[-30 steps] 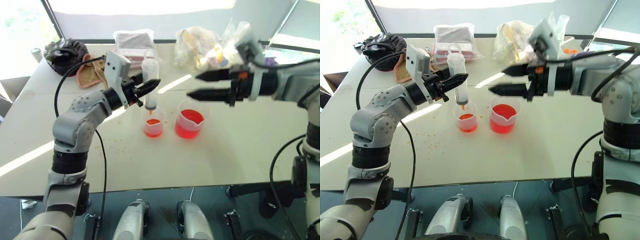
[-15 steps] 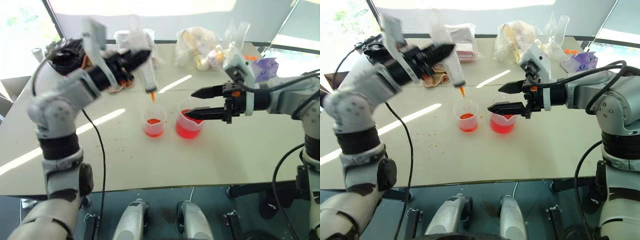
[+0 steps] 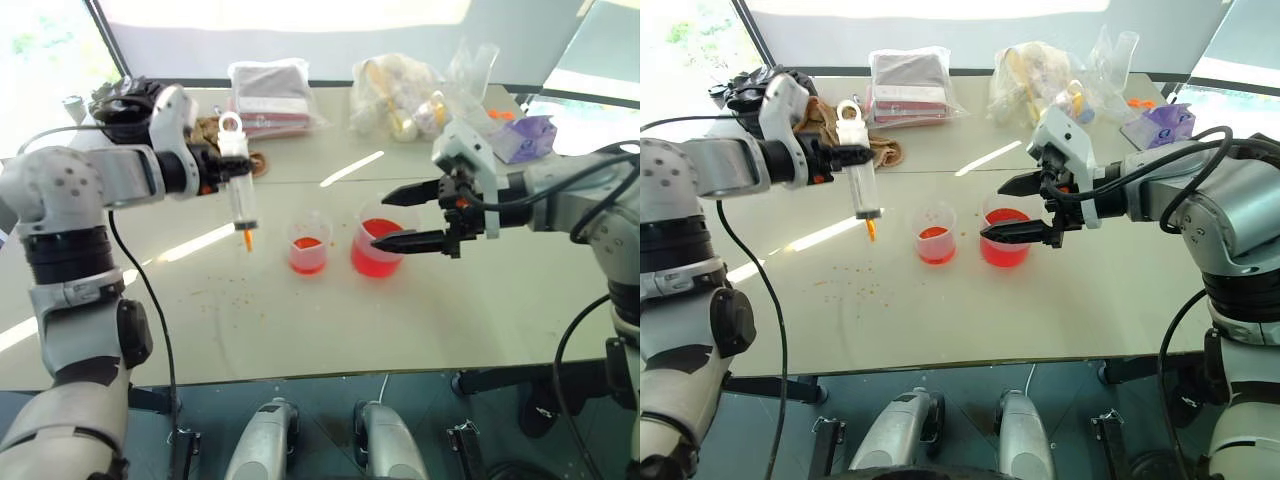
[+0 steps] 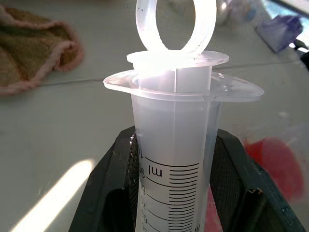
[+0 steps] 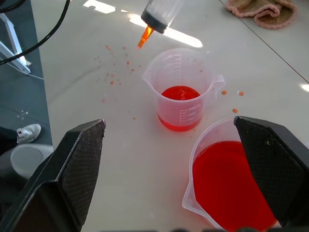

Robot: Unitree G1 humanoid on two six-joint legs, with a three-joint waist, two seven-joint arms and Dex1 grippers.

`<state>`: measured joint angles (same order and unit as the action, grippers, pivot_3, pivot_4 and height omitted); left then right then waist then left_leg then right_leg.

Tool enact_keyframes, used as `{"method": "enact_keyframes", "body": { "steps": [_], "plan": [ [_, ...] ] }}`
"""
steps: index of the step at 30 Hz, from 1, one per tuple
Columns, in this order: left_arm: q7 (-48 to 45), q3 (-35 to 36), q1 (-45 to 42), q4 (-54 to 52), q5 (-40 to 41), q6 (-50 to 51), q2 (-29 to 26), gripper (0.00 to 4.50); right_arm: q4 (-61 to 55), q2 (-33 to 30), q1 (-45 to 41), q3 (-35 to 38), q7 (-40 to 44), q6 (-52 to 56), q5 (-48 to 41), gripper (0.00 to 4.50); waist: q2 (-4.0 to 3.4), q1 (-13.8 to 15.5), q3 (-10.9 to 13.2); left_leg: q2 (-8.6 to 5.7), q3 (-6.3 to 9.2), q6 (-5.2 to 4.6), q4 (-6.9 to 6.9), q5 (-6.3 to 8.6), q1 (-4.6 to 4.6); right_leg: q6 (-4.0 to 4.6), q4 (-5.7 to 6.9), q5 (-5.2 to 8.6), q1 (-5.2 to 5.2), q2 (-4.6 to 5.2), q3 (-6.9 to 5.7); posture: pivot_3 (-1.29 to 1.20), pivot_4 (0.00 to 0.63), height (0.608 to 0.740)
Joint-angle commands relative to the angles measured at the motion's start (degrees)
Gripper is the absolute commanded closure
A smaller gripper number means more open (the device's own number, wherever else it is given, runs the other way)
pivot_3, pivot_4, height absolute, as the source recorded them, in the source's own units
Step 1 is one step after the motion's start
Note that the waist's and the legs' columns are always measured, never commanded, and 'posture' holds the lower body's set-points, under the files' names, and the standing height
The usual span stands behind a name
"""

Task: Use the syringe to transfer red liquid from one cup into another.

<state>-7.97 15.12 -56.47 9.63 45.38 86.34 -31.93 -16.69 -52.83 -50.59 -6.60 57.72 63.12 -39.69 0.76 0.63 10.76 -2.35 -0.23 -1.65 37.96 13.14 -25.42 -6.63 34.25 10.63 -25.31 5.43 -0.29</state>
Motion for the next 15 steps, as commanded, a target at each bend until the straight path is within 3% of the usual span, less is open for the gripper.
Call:
{"method": "enact_keyframes", "body": {
  "steps": [1,10,12,15],
  "plan": [
    [0.6,0.1,1.5,-0.6,-2.2,2.8,2.1,3.02,-2.0,-0.8,-0.9,0.6,0.3,-1.6,1.0,0.05,0.01,0.0,0.0,0.0,0.0,0.01,0.0,0.0,0.0,0.0,0.0,0.0,-0.01,0.01,0.0,0.0,0.15,0.74],
    [3.4,1.5,6.0,0.2,-9.8,6.1,7.3,3.02,-3.2,-0.6,-1.3,1.3,0.0,-1.0,1.2,0.05,-0.02,0.0,0.0,-0.01,0.02,0.21,-0.05,0.11,0.0,0.02,-0.01,0.0,-0.04,0.2,0.04,0.0,0.15,0.74],
    [2.9,1.6,6.7,0.2,-10.6,6.1,8.4,2.05,-3.4,-0.6,-1.2,1.4,-0.1,-0.8,1.1,0.0,-0.07,0.0,0.0,0.0,0.02,0.22,-0.07,0.11,0.01,0.03,-0.01,0.0,-0.04,0.22,0.05,0.0,0.15,0.74],
    [2.5,1.6,7.5,-0.6,-11.4,6.2,9.4,1.04,-3.5,-0.6,-1.3,1.3,0.0,-0.8,1.2,0.0,-0.03,0.0,0.0,0.0,0.01,0.23,-0.08,0.12,0.0,0.03,-0.01,0.0,-0.06,0.23,0.07,0.0,0.15,0.74]
  ]
}}
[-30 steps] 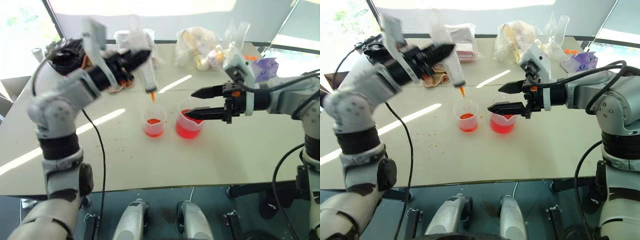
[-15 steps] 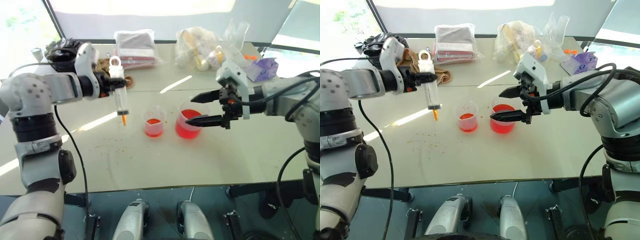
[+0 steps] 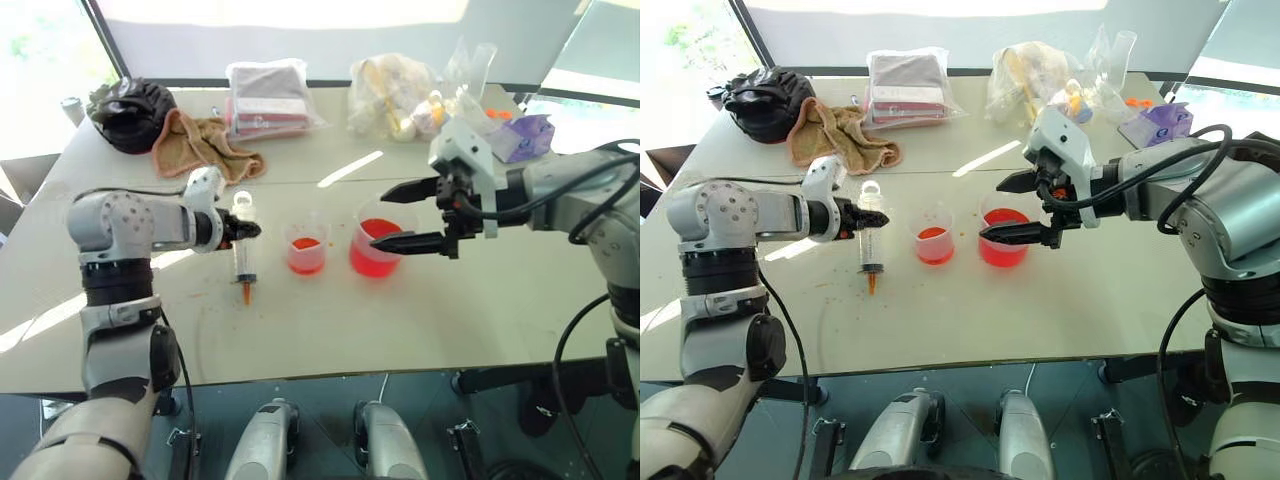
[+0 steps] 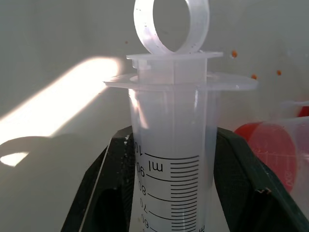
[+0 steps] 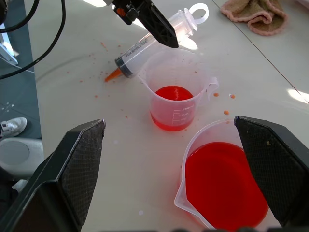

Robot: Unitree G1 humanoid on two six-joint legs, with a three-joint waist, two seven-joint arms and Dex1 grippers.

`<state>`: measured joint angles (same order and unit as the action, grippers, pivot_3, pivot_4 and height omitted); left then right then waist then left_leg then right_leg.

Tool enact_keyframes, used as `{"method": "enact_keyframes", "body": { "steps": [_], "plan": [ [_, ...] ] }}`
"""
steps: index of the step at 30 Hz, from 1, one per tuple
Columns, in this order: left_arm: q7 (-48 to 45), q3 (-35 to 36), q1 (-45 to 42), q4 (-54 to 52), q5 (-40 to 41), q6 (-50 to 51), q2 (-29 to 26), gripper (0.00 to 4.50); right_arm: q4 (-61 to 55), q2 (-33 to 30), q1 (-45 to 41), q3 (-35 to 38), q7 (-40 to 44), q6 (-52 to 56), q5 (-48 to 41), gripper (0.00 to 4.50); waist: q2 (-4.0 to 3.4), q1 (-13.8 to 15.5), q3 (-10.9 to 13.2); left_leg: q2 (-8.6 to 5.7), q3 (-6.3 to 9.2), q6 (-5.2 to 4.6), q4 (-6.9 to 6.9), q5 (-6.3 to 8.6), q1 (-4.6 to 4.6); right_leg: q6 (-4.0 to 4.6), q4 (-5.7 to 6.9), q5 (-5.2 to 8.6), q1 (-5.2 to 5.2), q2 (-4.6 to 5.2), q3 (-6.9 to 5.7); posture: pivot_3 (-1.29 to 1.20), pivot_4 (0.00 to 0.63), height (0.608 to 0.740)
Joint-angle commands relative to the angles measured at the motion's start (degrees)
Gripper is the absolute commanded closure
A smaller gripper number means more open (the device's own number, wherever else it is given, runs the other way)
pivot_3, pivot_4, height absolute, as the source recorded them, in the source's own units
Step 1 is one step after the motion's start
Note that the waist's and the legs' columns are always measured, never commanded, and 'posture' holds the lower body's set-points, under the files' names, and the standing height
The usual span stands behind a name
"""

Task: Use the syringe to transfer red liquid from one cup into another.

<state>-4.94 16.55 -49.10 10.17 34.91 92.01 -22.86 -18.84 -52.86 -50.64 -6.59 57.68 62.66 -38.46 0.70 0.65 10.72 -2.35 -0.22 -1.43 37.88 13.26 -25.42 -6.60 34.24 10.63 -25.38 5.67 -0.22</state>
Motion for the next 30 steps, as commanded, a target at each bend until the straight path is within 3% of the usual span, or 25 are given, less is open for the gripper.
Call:
{"method": "enact_keyframes", "body": {
  "steps": [1,3,4,13,18,23,30],
  "plan": [
    [-0.7,0.2,0.3,-1.4,-1.2,0.5,0.5,0.7,-1.3,-0.6,-1.3,1.2,0.1,-0.4,0.1,0.0,0.01,0.1,0.0,0.0,0.0,0.0,0.0,0.0,-0.01,0.0,0.01,0.0,-0.02,0.0,0.0,0.0,0.15,0.74],
    [-1.3,0.5,0.5,-2.1,-1.7,0.3,0.5,0.08,-1.0,-0.6,-1.5,1.0,0.2,-0.5,0.3,0.0,0.01,0.1,0.0,0.0,0.02,0.01,0.0,0.0,0.0,0.03,-0.02,0.0,0.01,0.03,-0.01,0.0,0.15,0.74],
    [-2.1,0.5,0.9,-3.2,-1.5,-0.7,0.3,0.03,-1.0,-0.6,-1.5,0.8,0.2,-0.6,0.4,0.0,0.01,0.1,0.0,0.0,0.01,0.01,0.0,0.0,0.0,0.1,-0.02,0.04,0.02,0.05,0.0,0.0,0.15,0.74],
    [-12.1,0.9,4.1,-15.7,2.4,-8.9,-4.6,0.03,-0.5,-2.1,-0.8,0.0,2.6,-2.9,2.6,0.0,0.01,0.0,0.0,0.0,0.01,0.02,-0.07,0.01,-0.07,0.21,-0.06,0.1,-0.08,0.14,0.05,0.0,0.15,0.74],
    [-23.3,-2.4,11.7,-27.5,0.0,-24.8,-16.2,0.03,0.7,-5.2,-0.1,-2.3,7.3,-7.3,5.6,0.0,0.02,-0.4,0.0,-0.01,-0.07,0.02,-0.22,0.0,-0.06,0.24,-0.13,0.11,-0.13,0.21,0.06,0.0,0.15,0.74],
    [-34.3,0.1,17.0,-31.6,6.2,-26.0,-24.3,0.03,2.1,-6.2,0.3,-3.3,10.3,-10.1,7.5,0.0,-0.01,-0.2,0.0,-0.03,-0.16,0.06,-0.56,-0.03,0.0,0.28,-0.21,0.13,-0.25,0.25,0.04,0.0,0.15,0.74],
    [-39.6,4.1,26.2,-36.0,12.6,-25.0,-27.9,0.03,3.5,-5.2,0.5,-4.0,11.7,-12.4,9.7,0.0,0.0,-0.3,0.0,-0.02,-0.2,0.04,-0.61,-0.04,-0.02,0.28,-0.22,0.13,-0.3,0.25,0.02,0.0,0.15,0.74]
  ]
}}
